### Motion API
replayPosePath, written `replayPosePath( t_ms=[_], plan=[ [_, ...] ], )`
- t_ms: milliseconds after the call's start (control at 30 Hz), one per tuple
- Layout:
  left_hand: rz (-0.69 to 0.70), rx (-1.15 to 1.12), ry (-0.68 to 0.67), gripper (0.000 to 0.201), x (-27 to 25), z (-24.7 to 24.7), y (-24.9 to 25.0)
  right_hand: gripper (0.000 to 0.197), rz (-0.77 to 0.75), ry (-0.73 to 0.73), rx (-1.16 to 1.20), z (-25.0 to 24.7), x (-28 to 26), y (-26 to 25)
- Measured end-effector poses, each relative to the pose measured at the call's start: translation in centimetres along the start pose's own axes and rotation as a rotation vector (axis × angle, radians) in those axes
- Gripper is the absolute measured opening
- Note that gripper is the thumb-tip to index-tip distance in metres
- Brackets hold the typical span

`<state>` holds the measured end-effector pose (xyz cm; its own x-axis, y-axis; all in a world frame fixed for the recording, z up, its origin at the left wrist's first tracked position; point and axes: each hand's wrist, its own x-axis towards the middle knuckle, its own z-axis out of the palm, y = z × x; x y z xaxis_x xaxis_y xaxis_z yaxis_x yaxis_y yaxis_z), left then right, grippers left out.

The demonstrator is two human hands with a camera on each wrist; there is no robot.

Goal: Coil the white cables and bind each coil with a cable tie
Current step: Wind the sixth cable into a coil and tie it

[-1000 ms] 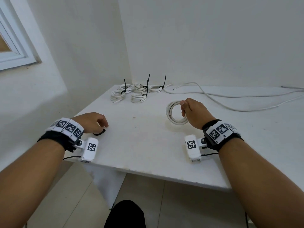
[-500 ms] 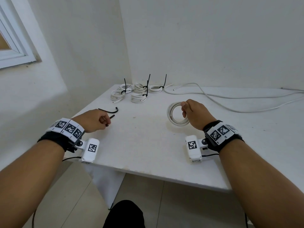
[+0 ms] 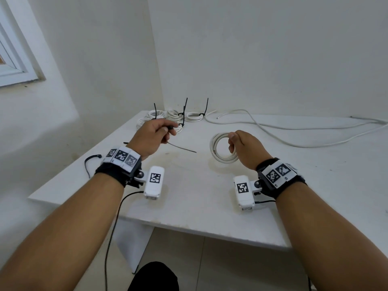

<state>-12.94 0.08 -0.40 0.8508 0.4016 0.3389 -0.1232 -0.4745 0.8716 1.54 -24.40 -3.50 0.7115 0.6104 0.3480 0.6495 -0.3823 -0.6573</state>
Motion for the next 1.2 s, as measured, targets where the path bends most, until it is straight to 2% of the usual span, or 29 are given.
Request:
replayPosePath(
  t_ms=[100, 233, 367, 567, 700, 833, 900, 967, 1067, 1200],
  plan=[
    [0.021, -0.075, 0.039, 0.041, 1.8, 2.2, 0.1, 0.039, 0.052, 0.035, 0.119, -0.4, 0.0, 0.2],
    [0.028, -0.137, 0.126, 0.044, 3.9, 5.4, -0.2, 0.041, 0.157, 0.088, 0.437, -0.9, 0.1, 0.3],
    [0.021, -0.115, 0.199, 0.039, 5.1, 8.4, -0.5, 0.039, 0.204, 0.112, 0.751, -1.0, 0.1, 0.0],
    [0.104, -0.083, 0.221, 0.038, 6.2, 11.6, -0.5, 0.040, 0.129, 0.079, 0.688, -0.4, 0.2, 0.0],
    [0.116, -0.049, 0.317, 0.038, 6.1, 12.4, -1.5, 0.039, 0.111, 0.069, 0.727, -0.4, 0.1, -0.1],
    [0.113, -0.131, 0.309, 0.036, 5.5, 13.0, -1.2, 0.039, 0.100, 0.022, 0.615, -0.1, 0.0, -0.3],
    [0.117, -0.184, 0.269, 0.034, 5.0, 13.2, -0.6, 0.040, 0.084, -0.006, 0.547, 0.1, -0.2, -0.5],
    [0.074, -0.325, 0.149, 0.029, 4.4, 13.5, -0.1, 0.042, 0.077, -0.005, 0.486, 0.2, -0.3, -0.7],
    [-0.074, -0.596, -0.056, 0.019, 3.5, 13.6, 1.2, 0.043, 0.114, 0.045, 0.415, 0.1, -0.3, -0.6],
    [-0.272, -0.775, -0.171, 0.014, 3.0, 12.5, 2.4, 0.042, 0.095, 0.119, 0.183, 0.0, 0.4, 0.3]
  ],
)
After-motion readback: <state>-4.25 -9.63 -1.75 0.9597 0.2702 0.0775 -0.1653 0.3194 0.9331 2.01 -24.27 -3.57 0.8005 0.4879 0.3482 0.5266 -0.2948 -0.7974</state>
